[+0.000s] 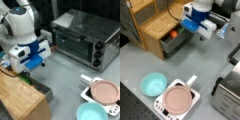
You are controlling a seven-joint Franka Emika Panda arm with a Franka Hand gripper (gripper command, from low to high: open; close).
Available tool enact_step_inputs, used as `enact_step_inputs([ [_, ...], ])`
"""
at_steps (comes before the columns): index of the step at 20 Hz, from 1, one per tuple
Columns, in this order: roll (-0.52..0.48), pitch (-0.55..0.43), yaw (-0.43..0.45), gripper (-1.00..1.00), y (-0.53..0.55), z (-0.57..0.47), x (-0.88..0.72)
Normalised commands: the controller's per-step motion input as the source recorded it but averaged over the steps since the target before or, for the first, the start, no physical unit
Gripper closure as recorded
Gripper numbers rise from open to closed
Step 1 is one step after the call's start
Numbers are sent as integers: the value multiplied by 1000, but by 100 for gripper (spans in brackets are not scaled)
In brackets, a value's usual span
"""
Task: Open the drawer. Pick up the carrot. Put the carrots in the drawer.
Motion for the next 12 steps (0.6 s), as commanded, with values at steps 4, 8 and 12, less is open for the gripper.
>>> enact_step_inputs([
  [4, -48, 85, 145, -100, -218, 110, 147],
  [8, -28, 91, 133, -100, -128, 111, 166],
  [12, 68, 82, 121, -100, 12, 102, 196],
])
